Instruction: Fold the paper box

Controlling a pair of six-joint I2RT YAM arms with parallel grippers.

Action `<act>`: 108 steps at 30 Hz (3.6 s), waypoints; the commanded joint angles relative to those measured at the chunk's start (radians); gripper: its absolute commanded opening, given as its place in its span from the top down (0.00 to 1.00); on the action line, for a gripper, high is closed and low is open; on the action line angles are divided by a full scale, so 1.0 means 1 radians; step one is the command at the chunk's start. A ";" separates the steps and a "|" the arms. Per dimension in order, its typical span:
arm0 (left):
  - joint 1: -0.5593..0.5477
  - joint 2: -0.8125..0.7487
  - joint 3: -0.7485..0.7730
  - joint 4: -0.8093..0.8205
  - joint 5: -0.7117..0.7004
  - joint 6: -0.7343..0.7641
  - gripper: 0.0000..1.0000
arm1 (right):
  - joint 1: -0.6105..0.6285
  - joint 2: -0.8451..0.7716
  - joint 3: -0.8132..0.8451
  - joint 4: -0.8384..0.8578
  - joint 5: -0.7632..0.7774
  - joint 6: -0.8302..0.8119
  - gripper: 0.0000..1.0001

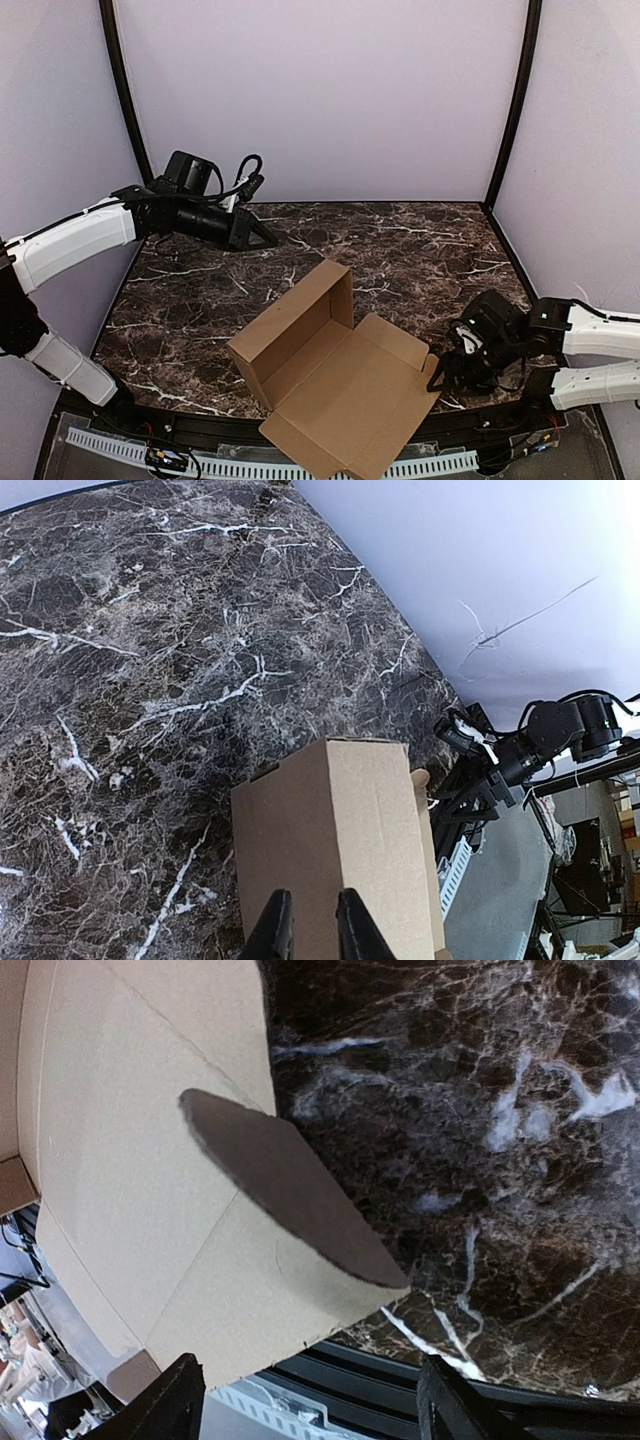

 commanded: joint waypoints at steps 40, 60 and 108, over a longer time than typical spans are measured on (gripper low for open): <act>0.000 -0.135 0.023 -0.120 -0.082 0.084 0.85 | 0.049 0.118 0.337 0.111 0.328 -0.121 1.00; 0.000 -0.306 -0.010 -0.207 -0.271 0.124 0.86 | 0.009 0.744 1.444 -0.414 0.646 -0.868 1.00; 0.000 -0.511 -0.188 -0.191 -0.450 0.066 0.89 | 0.263 1.083 1.449 0.251 1.236 -2.144 1.00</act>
